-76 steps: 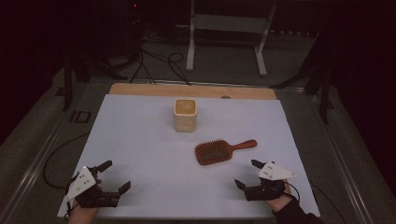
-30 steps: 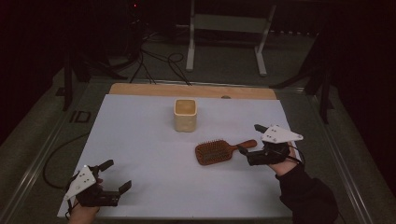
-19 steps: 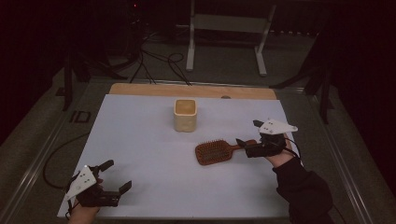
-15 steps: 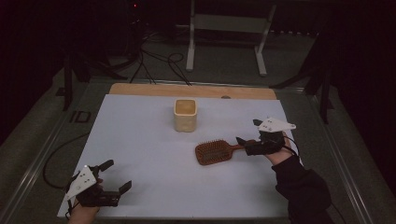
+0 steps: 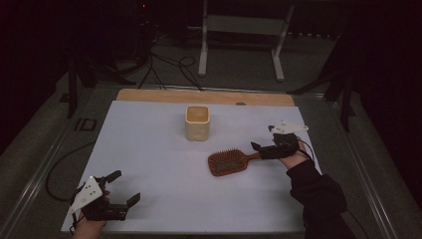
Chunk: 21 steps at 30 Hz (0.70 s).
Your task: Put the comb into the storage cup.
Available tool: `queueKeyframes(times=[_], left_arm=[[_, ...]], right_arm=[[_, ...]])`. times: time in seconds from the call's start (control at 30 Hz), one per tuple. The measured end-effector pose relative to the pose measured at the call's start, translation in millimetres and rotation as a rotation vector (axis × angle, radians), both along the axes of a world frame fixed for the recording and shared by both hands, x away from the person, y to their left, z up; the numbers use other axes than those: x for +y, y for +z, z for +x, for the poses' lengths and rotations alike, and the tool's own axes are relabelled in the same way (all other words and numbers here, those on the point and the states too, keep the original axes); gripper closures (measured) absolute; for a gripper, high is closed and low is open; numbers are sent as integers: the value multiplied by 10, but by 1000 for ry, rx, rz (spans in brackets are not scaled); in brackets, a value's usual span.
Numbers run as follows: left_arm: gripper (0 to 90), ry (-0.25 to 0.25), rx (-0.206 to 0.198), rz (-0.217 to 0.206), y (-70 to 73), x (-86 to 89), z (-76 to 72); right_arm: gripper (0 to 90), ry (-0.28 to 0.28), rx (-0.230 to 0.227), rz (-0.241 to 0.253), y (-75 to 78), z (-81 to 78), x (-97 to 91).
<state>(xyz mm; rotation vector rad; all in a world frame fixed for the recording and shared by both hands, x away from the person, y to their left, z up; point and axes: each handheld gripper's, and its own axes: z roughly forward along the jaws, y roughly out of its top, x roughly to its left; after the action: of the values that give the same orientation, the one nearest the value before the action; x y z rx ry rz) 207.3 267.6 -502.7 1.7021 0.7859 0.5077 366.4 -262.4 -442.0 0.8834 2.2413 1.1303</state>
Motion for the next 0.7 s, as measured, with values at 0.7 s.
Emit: queueKeyframes(times=[0.7], left_arm=[[0,-4,-3,4,-1,-6,6]], right_arm=[[259,-36,111,-13,-286,242,-53]])
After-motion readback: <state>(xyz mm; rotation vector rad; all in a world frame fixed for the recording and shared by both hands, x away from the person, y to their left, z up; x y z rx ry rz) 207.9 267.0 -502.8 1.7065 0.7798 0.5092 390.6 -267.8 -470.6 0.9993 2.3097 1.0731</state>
